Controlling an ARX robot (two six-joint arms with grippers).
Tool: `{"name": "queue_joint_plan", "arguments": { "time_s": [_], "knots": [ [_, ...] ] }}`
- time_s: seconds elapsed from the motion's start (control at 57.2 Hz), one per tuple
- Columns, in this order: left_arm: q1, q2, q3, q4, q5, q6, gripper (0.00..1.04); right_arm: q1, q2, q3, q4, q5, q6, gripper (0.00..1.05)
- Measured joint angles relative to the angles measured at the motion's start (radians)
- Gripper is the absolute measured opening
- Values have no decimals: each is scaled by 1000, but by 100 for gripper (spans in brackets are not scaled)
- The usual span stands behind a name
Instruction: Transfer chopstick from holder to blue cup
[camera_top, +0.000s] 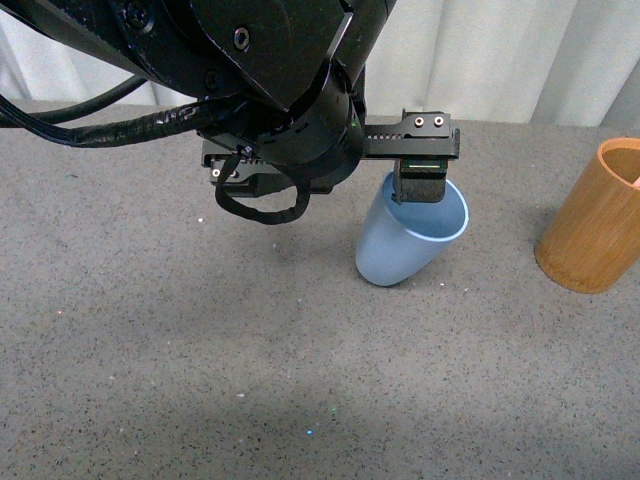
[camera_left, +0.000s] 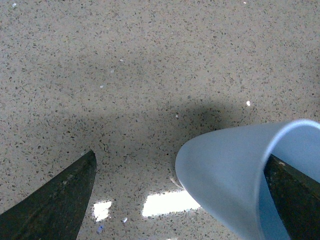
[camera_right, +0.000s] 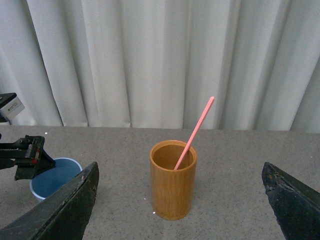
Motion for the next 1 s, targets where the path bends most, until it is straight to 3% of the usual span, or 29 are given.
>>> {"name": "queue_joint_plan", "arguments": {
  "time_s": [0.629, 0.909, 0.944, 0.996],
  "knots": [
    [23, -19, -3, 0, -13, -31, 98, 0, 0, 0, 0, 0, 0, 95],
    [85, -109, -94, 17, -53, -95, 98, 0, 0, 0, 0, 0, 0, 95],
    [89, -113, -132, 101, -108, -54, 95, 0, 0, 0, 0, 0, 0, 95],
    [110, -127, -240, 378, -208, 45, 86, 0, 0, 0, 0, 0, 0, 95]
  ]
}}
